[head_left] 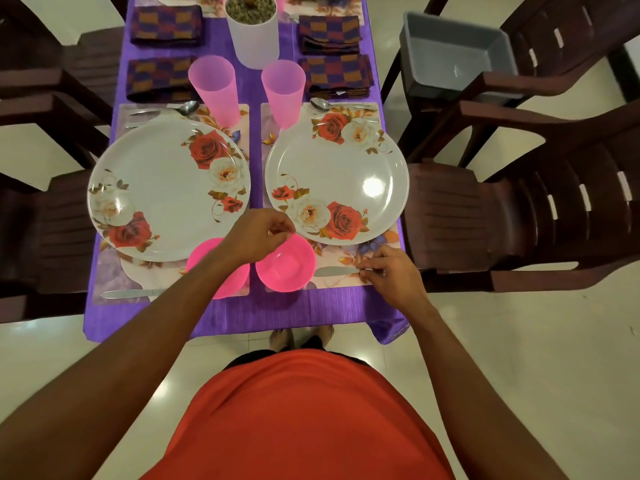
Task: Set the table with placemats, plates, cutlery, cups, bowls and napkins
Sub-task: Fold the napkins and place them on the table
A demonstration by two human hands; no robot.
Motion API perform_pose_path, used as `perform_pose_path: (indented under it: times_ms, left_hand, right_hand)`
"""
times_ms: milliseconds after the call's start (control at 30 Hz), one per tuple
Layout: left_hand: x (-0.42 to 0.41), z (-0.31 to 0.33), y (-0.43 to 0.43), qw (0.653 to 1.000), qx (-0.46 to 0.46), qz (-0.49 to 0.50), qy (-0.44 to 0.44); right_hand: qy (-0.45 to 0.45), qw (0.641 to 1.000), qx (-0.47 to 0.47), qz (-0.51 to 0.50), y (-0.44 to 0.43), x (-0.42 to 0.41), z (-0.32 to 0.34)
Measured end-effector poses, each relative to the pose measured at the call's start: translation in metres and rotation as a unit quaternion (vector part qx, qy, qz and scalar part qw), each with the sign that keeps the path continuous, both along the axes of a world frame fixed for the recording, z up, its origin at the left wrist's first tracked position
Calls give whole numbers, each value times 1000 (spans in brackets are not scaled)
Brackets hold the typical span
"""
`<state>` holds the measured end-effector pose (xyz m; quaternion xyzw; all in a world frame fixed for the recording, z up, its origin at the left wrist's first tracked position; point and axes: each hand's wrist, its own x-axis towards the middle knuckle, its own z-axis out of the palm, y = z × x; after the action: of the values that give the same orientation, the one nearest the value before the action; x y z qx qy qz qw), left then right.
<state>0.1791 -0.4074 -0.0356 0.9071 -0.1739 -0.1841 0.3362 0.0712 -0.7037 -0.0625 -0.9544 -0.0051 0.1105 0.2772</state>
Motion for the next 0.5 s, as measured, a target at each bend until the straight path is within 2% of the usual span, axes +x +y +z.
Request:
perform_pose_path:
  times_ms: [300,500]
  left_hand:
    - [-2,7,6,1000,-22,6,-14]
    - [-12,26,29,995,-54,63,-47]
  right_hand:
    - [9,1000,-8,-22,7,0,4]
    - [-41,993,72,-86,25,4,20]
